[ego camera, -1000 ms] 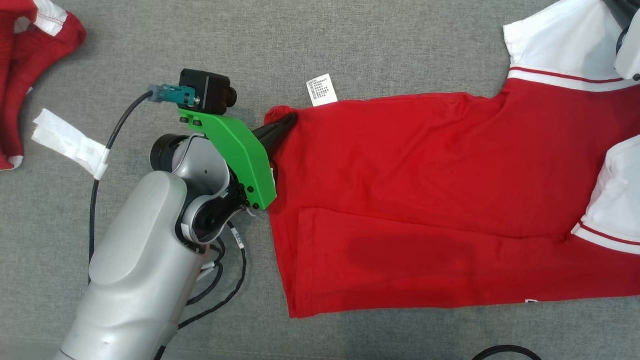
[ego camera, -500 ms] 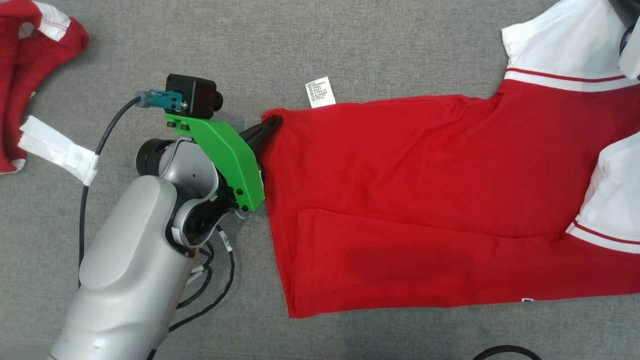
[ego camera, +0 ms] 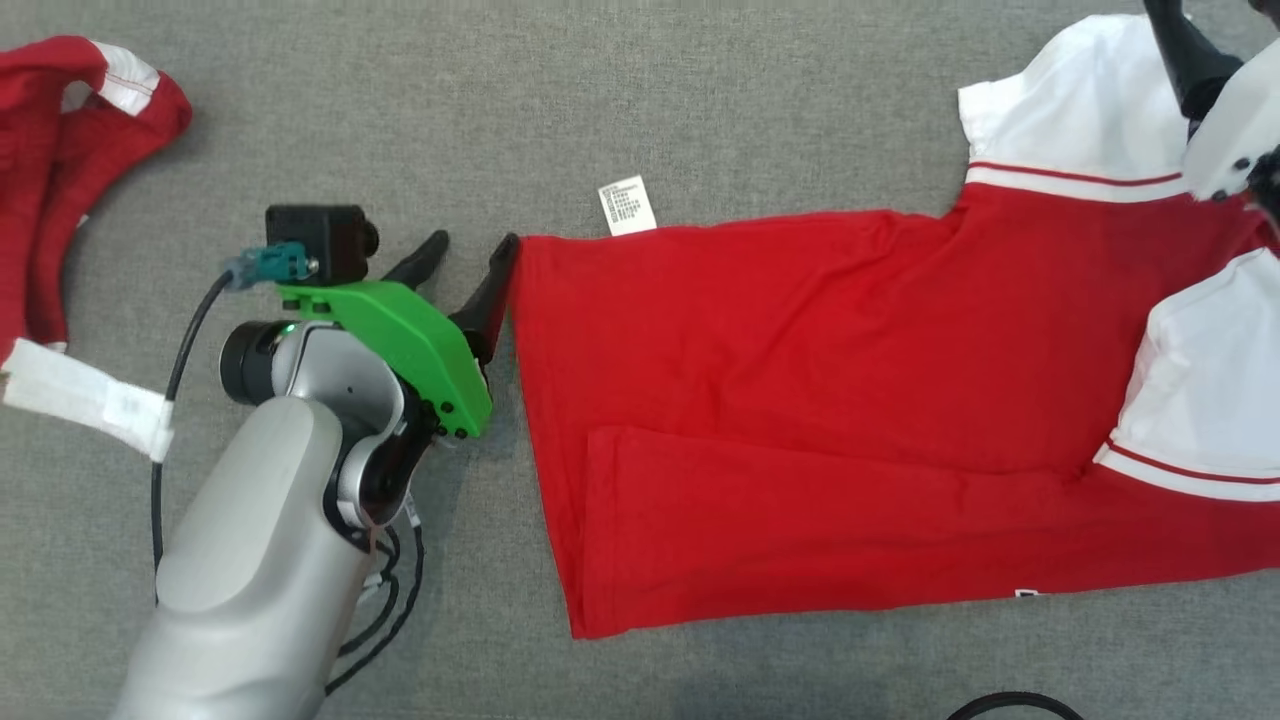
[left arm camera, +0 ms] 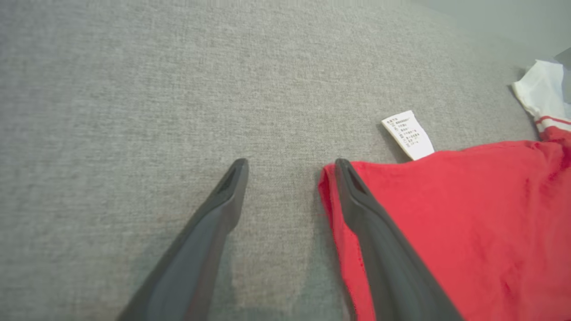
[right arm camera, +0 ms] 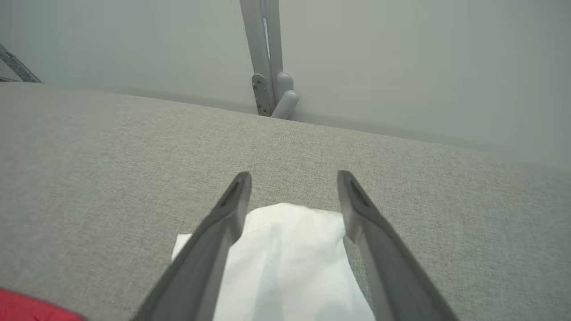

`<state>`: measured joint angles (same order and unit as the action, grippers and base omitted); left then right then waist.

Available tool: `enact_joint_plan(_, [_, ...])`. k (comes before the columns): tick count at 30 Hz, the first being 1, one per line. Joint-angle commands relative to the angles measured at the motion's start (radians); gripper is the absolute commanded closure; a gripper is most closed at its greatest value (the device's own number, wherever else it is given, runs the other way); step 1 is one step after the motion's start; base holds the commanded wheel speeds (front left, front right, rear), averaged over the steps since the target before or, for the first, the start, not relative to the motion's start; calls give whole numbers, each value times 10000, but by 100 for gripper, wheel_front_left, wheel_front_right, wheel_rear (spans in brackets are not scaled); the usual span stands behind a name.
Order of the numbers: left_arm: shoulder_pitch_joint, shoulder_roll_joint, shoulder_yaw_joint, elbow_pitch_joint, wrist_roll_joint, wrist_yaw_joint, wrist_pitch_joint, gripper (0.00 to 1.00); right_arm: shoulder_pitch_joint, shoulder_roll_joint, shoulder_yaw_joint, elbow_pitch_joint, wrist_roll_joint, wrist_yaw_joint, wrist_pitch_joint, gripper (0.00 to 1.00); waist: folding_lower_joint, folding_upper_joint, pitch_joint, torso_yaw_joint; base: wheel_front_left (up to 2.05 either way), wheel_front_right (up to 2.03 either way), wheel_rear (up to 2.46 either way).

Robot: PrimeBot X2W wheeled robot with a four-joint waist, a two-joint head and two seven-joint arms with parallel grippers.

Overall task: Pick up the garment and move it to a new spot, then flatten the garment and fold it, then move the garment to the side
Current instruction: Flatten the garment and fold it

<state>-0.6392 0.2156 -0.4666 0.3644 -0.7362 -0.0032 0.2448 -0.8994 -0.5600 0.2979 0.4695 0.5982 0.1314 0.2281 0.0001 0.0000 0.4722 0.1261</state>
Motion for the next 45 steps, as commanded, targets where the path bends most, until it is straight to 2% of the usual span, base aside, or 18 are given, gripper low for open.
enact_joint_plan(1, [322,86,-10,37,157,-4,-260,0,267,26,-6,-89,-120,-14,-351,0,-1,0,-639,-251,0,0,0])
enact_joint_plan(4, [828,242,140,-35,323,123,-1050,0,831,-92,-131,-298,-351,-15,-1361,0,-1,0,-1214,-428,0,0,0])
enact_joint_plan(10, [1991,549,228,-300,464,228,-1992,0,2124,-190,-619,-512,-972,-15,-2705,0,-1,0,-2194,-741,0,0,0])
enact_joint_plan(15, [2900,767,251,-569,595,312,-2607,0,3467,32,-1208,-737,-1379,-15,-3472,0,-1,0,-2810,-908,0,0,0])
enact_joint_plan(17, [3180,692,362,-668,463,304,-2940,0,3990,128,-1416,-816,-1607,-15,-3711,0,-1,0,-2954,-960,0,0,0])
enact_joint_plan(26, [4006,754,409,-717,993,508,-4477,0,5428,1222,-2294,-1064,-2701,-15,-4625,0,-1,0,-3416,-1143,0,0,0])
enact_joint_plan(31, [4598,881,536,-1053,1363,625,-4936,0,6273,1915,-3041,-1720,-3334,-15,-4892,0,-1,0,-3588,-1118,0,0,0])
enact_joint_plan(38, [5518,791,1445,-1724,2077,333,-5097,0,7749,3058,-4117,-3138,-4253,-15,-4930,0,-1,0,-3685,-1001,0,0,0])
enact_joint_plan(39, [5518,791,1445,-1724,2077,333,-5097,0,7749,3058,-4117,-3138,-4253,-15,-4930,0,-1,0,-3685,-1001,0,0,0])
enact_joint_plan(45, [6316,274,2339,-2135,3163,-152,-5096,0,8754,3896,-4345,-3801,-4730,-15,-4934,0,-1,0,-3862,-990,0,0,0])
